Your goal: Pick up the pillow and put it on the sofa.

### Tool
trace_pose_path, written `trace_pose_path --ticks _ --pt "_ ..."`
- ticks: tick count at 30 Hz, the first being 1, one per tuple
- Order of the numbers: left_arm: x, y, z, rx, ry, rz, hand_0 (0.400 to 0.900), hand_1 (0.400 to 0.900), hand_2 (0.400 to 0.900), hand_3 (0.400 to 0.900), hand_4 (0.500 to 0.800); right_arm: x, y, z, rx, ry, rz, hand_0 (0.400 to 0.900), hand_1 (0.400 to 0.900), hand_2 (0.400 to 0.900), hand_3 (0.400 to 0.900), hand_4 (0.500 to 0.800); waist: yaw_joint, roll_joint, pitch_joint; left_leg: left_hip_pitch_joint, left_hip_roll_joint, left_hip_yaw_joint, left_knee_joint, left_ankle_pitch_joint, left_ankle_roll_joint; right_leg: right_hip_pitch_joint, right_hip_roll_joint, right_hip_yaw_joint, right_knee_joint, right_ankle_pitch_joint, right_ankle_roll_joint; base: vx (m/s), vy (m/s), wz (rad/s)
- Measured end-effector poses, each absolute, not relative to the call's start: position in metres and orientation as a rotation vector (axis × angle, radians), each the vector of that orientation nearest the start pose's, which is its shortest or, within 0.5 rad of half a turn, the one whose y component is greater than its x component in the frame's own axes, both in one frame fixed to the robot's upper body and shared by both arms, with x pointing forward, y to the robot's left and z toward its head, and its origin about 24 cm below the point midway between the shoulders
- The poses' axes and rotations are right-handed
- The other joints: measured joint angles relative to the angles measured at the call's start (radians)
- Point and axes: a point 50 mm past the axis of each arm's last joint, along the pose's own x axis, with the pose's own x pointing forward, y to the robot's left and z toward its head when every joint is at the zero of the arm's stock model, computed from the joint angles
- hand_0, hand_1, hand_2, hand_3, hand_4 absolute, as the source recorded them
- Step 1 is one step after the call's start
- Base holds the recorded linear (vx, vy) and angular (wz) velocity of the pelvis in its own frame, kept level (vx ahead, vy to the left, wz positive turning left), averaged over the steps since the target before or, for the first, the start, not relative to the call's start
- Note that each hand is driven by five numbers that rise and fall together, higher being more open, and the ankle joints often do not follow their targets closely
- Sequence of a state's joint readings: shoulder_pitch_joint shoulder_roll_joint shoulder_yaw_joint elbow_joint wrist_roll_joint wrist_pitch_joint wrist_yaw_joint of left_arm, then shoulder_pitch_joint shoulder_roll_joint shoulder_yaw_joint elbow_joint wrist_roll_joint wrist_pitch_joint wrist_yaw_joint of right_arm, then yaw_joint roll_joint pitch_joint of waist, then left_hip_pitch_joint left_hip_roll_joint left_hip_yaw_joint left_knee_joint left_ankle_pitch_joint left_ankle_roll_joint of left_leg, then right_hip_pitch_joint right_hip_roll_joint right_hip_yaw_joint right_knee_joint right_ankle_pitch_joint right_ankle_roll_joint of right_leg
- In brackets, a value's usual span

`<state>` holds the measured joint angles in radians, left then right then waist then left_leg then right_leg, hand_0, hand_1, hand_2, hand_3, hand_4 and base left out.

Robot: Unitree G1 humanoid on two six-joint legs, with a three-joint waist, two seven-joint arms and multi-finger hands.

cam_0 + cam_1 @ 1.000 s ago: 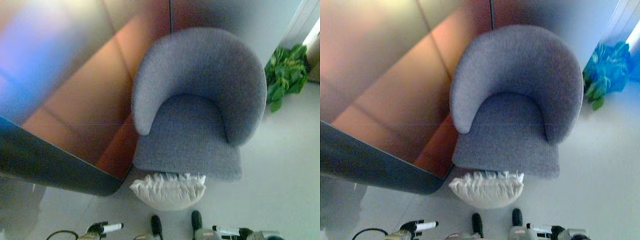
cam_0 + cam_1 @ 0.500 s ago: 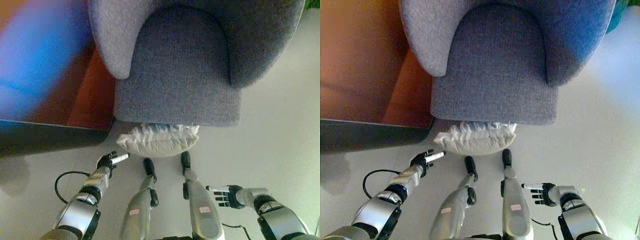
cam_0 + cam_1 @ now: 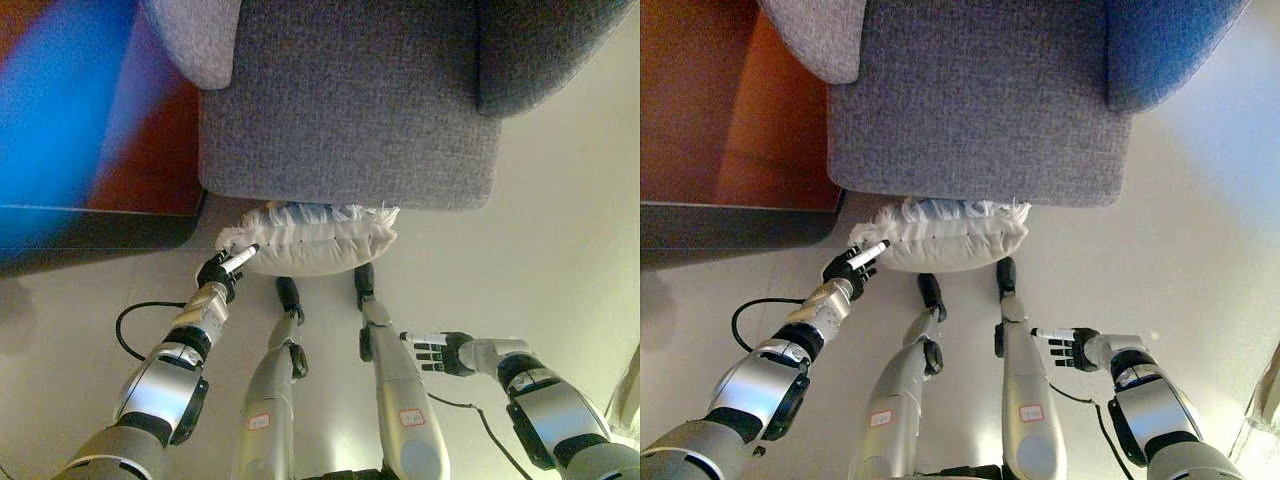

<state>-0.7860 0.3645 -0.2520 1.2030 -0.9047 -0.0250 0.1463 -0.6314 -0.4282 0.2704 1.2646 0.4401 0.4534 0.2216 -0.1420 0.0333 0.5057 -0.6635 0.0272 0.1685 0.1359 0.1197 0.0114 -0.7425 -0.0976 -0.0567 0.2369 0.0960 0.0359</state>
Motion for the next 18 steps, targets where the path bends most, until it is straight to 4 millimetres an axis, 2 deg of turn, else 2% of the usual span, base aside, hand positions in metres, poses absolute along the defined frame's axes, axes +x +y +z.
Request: trace_pose_path --ticks 4,9,14,15,16,18 --pt "0.369 0.235 0.045 -0.369 0.351 0.362 0.900 0.900 0.900 0.900 0.800 0.292 -0.248 -0.045 0.037 1.038 -0.026 0.900 0.900 0.900 0.900 0.800 -0.023 -0.012 0.006 -0.074 0.002 -0.009 0.032 0.001 -0.001 -0.069 0.001 0.000 0.032 -0.003 -0.005 0.01 -0.073 0.11" --pt "0.386 0.234 0.077 -0.408 0.266 0.349 0.900 0.900 0.900 0.900 0.800 0.303 -0.242 -0.035 0.081 1.009 -0.025 0.900 0.900 0.900 0.900 0.800 -0.024 -0.022 0.010 -0.160 0.005 -0.032 0.082 -0.001 -0.003 -0.149 0.002 0.002 0.087 -0.009 -0.015 0.02 -0.056 0.03" --pt "0.392 0.245 0.100 -0.392 0.209 0.383 0.900 0.900 0.900 0.900 0.800 0.315 -0.234 -0.024 0.099 0.979 -0.007 0.900 0.900 0.900 0.900 0.800 -0.047 -0.040 0.009 -0.216 0.007 -0.033 0.117 -0.002 -0.003 -0.202 0.004 0.014 0.116 -0.016 -0.010 0.01 -0.020 -0.02" --pt "0.394 0.246 0.105 -0.390 0.196 0.382 0.604 0.604 0.604 0.604 0.622 0.315 -0.234 -0.024 0.101 0.980 -0.007 0.900 0.900 0.900 0.900 0.800 -0.049 -0.041 0.008 -0.228 0.008 -0.033 0.124 -0.002 -0.003 -0.212 0.008 0.021 0.119 -0.015 -0.009 0.00 0.000 0.00" --pt "0.396 0.246 0.110 -0.389 0.183 0.380 0.400 0.400 0.400 0.400 0.500 0.314 -0.234 -0.025 0.103 0.986 -0.006 0.900 0.900 0.900 0.900 0.800 -0.049 -0.043 0.009 -0.238 0.009 -0.034 0.128 -0.002 -0.003 -0.220 0.013 0.029 0.119 -0.014 -0.008 0.00 0.000 0.00" --pt "0.398 0.247 0.117 -0.388 0.165 0.379 0.400 0.400 0.400 0.400 0.500 0.313 -0.233 -0.026 0.106 0.992 -0.003 0.900 0.900 0.900 0.900 0.800 -0.050 -0.046 0.009 -0.250 0.011 -0.036 0.133 -0.002 -0.003 -0.232 0.017 0.034 0.120 -0.013 -0.007 0.00 0.000 0.00"
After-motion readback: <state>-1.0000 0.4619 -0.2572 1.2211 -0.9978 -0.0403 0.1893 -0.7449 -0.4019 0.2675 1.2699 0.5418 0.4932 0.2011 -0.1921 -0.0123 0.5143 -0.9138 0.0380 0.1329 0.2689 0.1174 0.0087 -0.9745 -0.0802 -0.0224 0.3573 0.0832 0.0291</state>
